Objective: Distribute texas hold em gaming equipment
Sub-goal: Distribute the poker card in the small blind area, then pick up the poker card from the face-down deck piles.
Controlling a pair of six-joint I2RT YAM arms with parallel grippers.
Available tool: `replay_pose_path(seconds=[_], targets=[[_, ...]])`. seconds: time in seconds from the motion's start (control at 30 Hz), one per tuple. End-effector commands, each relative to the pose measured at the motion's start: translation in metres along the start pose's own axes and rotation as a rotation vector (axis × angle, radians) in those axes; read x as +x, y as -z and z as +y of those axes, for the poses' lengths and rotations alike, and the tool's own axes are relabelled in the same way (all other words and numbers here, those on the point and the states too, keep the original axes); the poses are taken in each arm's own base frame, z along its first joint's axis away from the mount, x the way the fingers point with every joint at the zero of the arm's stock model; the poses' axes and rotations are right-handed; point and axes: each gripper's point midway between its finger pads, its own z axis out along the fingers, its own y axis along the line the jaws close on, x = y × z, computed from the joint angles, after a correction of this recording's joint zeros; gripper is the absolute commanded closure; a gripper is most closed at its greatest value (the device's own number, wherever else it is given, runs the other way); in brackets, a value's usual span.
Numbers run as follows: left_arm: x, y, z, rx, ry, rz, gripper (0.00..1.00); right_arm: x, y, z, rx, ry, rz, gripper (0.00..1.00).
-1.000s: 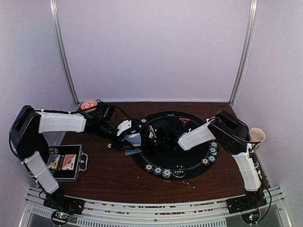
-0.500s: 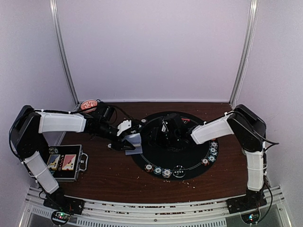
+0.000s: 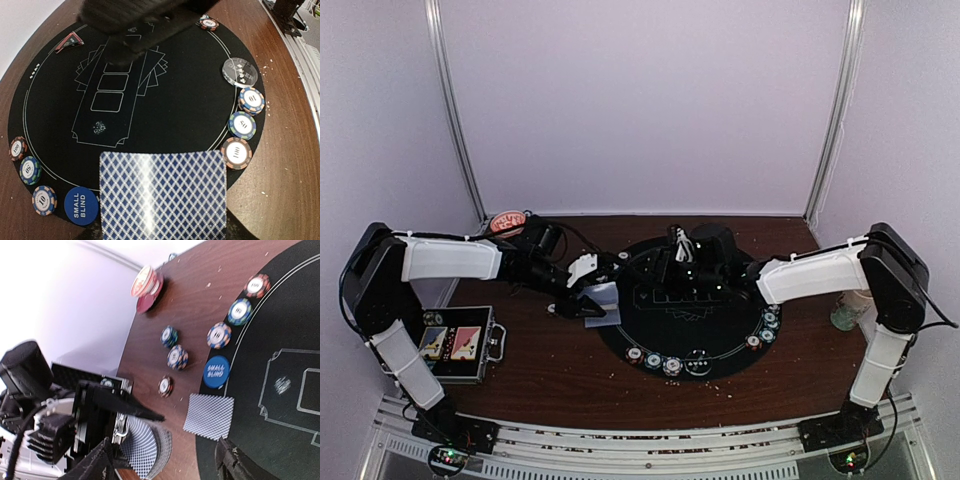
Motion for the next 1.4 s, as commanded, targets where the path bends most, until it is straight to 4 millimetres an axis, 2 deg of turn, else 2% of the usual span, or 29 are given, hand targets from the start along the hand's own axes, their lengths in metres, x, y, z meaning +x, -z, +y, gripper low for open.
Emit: replay_pose_path(seconds=[0.0, 0.23, 0.8, 1.1, 1.37], targets=[[-0.008, 0.004, 0.001, 0.002, -0.02, -0.04, 0.41, 0.024, -0.013, 0.003, -0.024, 0.011, 0.064, 0.29], [-0.008, 0.004, 0.0, 0.01, -0.022, -0.041, 0.41, 0.049, -0.037, 0.009, -0.074, 0.0, 0.149, 0.27], [-0.008, 0.004, -0.004, 0.029, -0.029, -0.043, 0.41, 0.059, -0.071, 0.007, -0.078, -0.036, 0.214, 0.29], [-0.007, 0.002, -0.004, 0.032, -0.025, -0.04, 0.41, 0.067, -0.067, 0.007, -0.103, -0.032, 0.244, 0.32], [-0.007, 0.002, -0.004, 0.032, -0.025, -0.039, 0.41, 0.071, -0.068, -0.001, -0.072, -0.032, 0.263, 0.47]])
